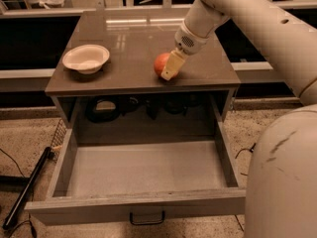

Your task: Pick apple from top drawer and place on counter

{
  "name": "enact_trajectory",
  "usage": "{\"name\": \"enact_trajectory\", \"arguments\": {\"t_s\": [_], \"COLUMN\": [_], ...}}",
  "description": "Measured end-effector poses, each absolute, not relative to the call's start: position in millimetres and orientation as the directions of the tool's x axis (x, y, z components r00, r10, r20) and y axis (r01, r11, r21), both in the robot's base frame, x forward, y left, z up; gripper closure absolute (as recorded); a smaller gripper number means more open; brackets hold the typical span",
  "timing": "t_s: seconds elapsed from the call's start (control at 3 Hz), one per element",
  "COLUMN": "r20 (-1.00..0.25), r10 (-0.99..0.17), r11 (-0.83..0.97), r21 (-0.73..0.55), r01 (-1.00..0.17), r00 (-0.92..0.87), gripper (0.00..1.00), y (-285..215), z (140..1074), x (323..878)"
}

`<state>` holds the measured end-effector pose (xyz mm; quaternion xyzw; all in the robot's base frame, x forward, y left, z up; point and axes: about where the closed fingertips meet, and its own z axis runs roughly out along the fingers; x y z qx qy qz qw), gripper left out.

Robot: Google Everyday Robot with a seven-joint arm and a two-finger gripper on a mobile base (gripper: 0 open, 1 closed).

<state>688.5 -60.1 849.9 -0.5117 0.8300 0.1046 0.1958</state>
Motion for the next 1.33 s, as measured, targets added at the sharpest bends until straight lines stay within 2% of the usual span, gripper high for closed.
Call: {"name": "enact_trajectory", "arguments": {"t_s": [0.33, 0.67, 1.0, 1.33], "r20": [-0.430, -0.429, -0.439, -0.513], "r10": [-0.809, -0.810, -0.807, -0.774], "r11": [0.452, 0.451, 0.448, 0.430], "r21": [-0.023, -0.022, -0.016, 0.004], "r01": [-0.891, -0.892, -0.894, -0.903], "r00": [-0.399, -0.399, -0.396, -0.371], "gripper": [0.05, 0.00, 0.00, 0.00], "y": [-58.5, -57.7, -61.5, -74.9], "z": [847.1, 845.6, 844.0, 842.6], "x": [688.8, 689.0, 688.3, 681.1]}}
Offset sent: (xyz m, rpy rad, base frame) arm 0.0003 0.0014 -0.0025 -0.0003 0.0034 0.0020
